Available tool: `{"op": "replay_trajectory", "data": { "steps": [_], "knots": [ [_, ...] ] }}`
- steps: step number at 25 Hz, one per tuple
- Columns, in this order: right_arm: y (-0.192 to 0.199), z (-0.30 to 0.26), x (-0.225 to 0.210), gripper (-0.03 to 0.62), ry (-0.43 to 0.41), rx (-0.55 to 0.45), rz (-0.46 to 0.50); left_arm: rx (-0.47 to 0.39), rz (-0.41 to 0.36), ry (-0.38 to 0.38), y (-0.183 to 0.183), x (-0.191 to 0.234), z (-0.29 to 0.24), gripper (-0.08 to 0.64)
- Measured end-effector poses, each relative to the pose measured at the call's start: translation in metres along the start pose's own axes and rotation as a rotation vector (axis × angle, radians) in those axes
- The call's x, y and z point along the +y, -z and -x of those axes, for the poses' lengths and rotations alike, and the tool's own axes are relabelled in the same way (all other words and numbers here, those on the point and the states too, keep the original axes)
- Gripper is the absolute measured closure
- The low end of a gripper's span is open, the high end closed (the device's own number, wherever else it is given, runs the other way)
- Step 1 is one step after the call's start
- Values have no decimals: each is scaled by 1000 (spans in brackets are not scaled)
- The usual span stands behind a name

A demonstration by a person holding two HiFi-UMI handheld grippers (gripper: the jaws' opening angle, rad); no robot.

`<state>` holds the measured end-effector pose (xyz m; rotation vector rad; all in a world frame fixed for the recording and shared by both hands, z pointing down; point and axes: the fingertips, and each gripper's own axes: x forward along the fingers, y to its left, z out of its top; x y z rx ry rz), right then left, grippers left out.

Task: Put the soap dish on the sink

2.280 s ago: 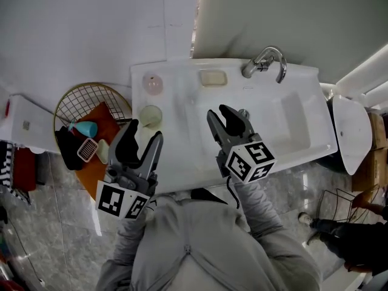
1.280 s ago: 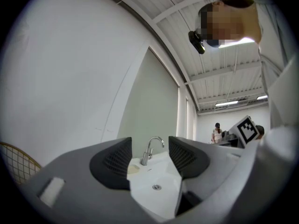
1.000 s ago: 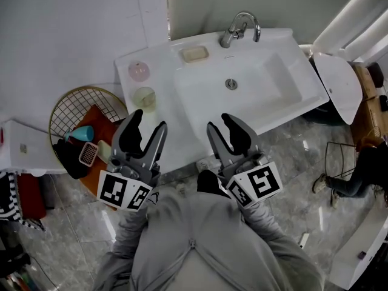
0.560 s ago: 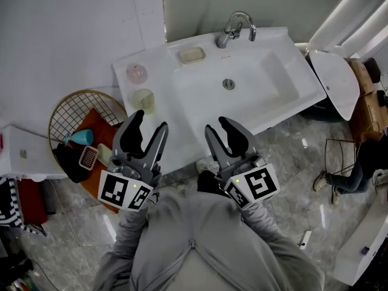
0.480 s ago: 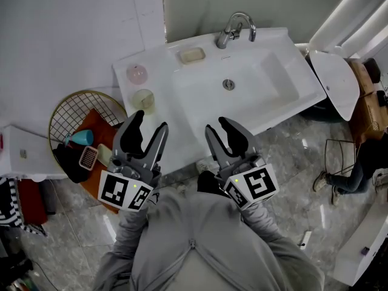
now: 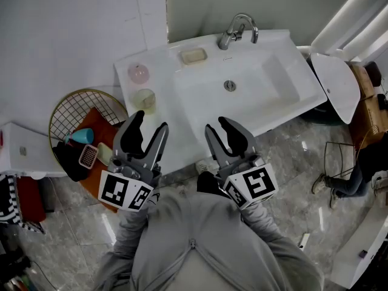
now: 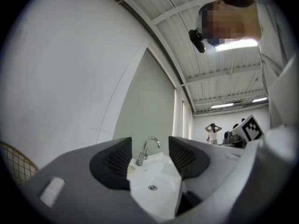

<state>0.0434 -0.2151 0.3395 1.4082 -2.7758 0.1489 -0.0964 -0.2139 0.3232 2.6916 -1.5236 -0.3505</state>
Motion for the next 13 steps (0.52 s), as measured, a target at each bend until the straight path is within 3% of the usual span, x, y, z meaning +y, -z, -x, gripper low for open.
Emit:
{"op": "replay_trajectory", "data": {
  "steps": [13],
  "knots": [
    [-3, -3, 1, 460, 3, -8, 9, -6, 2, -2, -1, 3, 0, 291]
  ]
}}
